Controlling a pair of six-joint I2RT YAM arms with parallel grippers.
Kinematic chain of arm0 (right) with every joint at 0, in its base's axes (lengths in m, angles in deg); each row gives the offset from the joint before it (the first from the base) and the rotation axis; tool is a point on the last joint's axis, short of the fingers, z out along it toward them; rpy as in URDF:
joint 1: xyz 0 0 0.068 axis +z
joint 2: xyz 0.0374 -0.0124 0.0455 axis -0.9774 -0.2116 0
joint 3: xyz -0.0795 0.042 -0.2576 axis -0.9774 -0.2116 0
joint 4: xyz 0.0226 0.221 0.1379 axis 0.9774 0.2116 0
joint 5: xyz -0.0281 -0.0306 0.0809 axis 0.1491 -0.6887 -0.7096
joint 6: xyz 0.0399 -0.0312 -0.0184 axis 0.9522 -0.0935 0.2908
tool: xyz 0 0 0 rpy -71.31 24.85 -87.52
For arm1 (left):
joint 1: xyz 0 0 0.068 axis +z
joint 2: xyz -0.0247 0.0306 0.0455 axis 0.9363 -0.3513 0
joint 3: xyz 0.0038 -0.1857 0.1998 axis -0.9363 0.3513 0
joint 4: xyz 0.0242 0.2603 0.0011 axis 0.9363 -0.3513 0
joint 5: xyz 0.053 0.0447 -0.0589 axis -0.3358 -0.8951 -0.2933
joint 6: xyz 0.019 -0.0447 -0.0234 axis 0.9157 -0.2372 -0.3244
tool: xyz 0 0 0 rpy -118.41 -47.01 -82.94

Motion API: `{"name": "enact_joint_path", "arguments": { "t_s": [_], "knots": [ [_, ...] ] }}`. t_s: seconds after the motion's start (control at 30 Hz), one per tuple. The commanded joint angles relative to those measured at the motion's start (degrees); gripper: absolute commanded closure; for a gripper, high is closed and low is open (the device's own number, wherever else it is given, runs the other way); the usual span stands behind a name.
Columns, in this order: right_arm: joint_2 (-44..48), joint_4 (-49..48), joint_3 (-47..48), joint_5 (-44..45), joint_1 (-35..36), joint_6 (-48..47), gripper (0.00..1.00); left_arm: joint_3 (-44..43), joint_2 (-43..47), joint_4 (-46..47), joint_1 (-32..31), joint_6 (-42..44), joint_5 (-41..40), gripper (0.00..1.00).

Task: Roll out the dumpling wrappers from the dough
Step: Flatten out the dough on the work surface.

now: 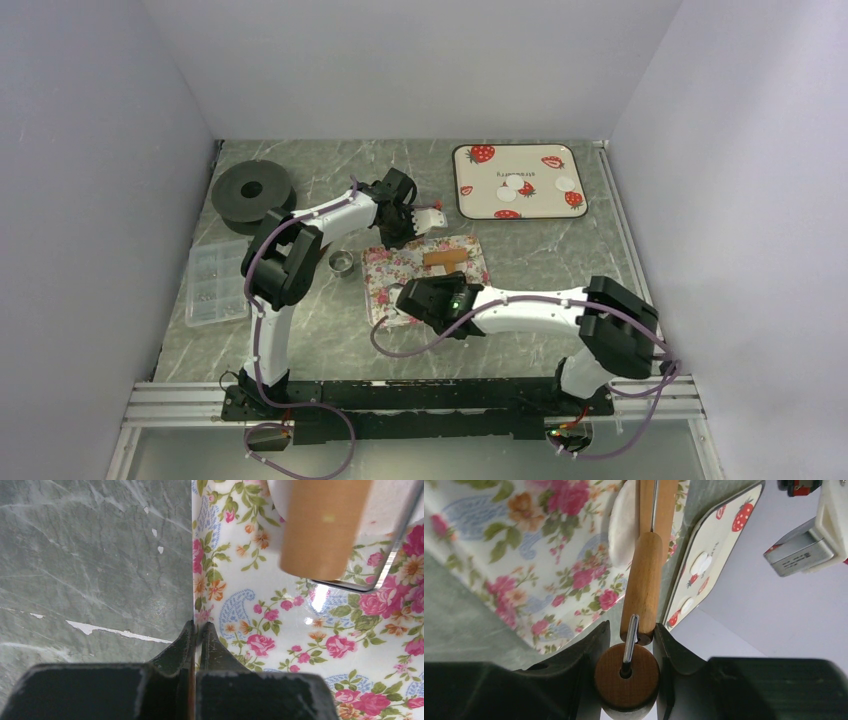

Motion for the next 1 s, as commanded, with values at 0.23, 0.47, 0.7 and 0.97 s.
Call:
{"name": "enact_joint_path", "arguments": {
  "t_s": [0.23,0.47,0.7,0.97],
  "knots": [
    [2.53,12.54,-3.15,-8.46,5.35,8.62,1.00,4.95,-7.37,-6.94,-0.68,0.79,-2.15,1.00],
    [1.18,5.28,-2.14,-7.86,-0.29,-0.20,1.00,5.20,-7.54,-6.91,-0.89,0.79,-2.18,1.00],
    [-1.00,3.61,-0.54,-8.46,-2.76,-1.85,1.00,5.15,-7.21,-7.10,-0.94,0.77,-2.42,1.00],
    [3.55,13.20,-2.95,-9.30,5.94,8.16,1.00,5.03,-7.22,-7.12,-0.98,0.78,-2.37,1.00]
  ]
}}
